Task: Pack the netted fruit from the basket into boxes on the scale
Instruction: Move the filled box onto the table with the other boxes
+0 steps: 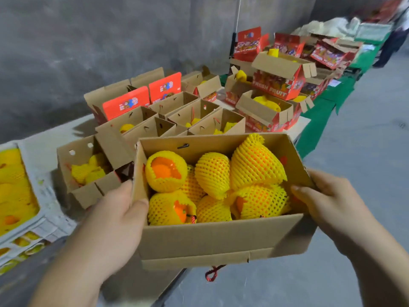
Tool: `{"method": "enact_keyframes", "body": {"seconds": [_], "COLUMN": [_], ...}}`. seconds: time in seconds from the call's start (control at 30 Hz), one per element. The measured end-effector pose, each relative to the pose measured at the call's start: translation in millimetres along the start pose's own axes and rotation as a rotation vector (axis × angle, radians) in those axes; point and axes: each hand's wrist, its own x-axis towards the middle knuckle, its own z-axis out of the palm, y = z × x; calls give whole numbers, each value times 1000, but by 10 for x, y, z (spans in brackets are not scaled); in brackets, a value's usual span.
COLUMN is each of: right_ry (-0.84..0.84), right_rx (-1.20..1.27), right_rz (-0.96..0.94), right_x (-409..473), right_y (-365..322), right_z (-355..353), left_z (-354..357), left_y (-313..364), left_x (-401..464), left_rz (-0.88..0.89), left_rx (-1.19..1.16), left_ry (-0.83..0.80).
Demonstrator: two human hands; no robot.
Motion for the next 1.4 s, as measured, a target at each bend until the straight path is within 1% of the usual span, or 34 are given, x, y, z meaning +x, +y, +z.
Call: {"method": "enact_keyframes", "body": {"seconds": [0.1, 0.23, 0.33, 0.43, 0.57, 0.63, 0.7, 0.83, 0.9, 1.07, 1.2, 1.3, 1.37, 1.4], "right_ry": [66, 141, 173, 181, 208, 215, 228, 215, 221, 241, 249, 291, 248, 216], "right_rx": [11, 16, 48, 89, 129, 147, 133, 160, 184, 365, 514, 564, 502, 479], "right_rz": [67, 147, 154, 182, 240, 252, 267, 266, 275, 256, 226, 250, 252, 260], "right_x": [447, 1005, 1357, 1720, 2269, 2590, 2950, 3634, 3988, 4813, 5551, 6066, 6323, 6414], "right_y": [341, 696, 894, 1104, 1336, 1372, 1402, 1274, 1248, 1134, 1078, 1160, 1241, 1289], "right_z": [-637, -1306, -1594, -1737, -1783, -1778, -1775, -1747, -1760, -1670, -1521, -1317, -1183, -1154], "left_z": [657, 1392, 1777, 2033, 2279, 2402, 2521, 2612, 2616, 2545, 2549, 2806, 3173, 3399], "left_y": [521, 1130, 1440, 1710, 1992, 2083, 2181, 2530, 2732, 3423, 3930, 4128, 4090, 4016], "left_x": [447, 972, 1325, 1700, 2312, 2717, 3206, 4114, 4620, 5747, 6669, 7173, 7364, 7418], "left_rz": [48, 101, 91, 114, 171, 167, 154, 160, 193, 306, 343, 317, 273, 238], "left_rx": [-19, -59, -69, -70, -37, -25, -66, -101, -102, -27, 60, 43, -10, -86], "left_ry": [-90, -140, -174, -189, -225, -221, -207, -178, -153, -86, -35, 22, 43, 67]}}
